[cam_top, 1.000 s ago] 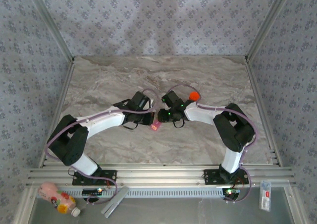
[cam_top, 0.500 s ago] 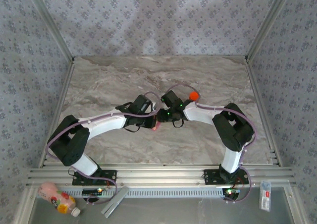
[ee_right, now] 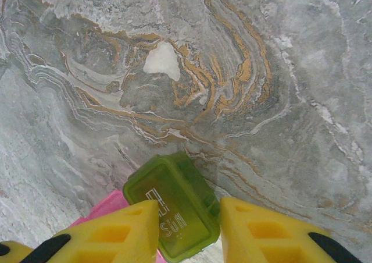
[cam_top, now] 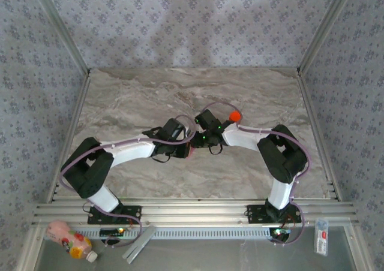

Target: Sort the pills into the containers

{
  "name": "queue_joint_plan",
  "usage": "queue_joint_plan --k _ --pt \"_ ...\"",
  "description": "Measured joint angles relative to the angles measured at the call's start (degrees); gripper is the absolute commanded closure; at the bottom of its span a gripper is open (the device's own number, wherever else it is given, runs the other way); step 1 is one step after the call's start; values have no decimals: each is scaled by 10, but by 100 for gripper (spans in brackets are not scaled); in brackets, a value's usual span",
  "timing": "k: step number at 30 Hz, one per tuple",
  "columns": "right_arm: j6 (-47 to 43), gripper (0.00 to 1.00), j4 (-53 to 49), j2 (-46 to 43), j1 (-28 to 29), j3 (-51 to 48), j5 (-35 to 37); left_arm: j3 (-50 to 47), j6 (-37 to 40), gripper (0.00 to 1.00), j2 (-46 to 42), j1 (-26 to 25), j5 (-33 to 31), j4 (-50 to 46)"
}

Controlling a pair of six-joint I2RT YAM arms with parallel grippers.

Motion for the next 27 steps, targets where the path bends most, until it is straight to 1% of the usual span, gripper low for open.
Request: queue_joint_plan --k 13,19,27 --pt "0 67 0 1 2 2 4 -2 -4 100 6 -7 -5 9" --pt "0 67 0 2 4 3 6 -2 2 100 6 -24 -31 9" --pt "0 67 -3 2 4 3 6 0 2 100 6 -32 -60 4"
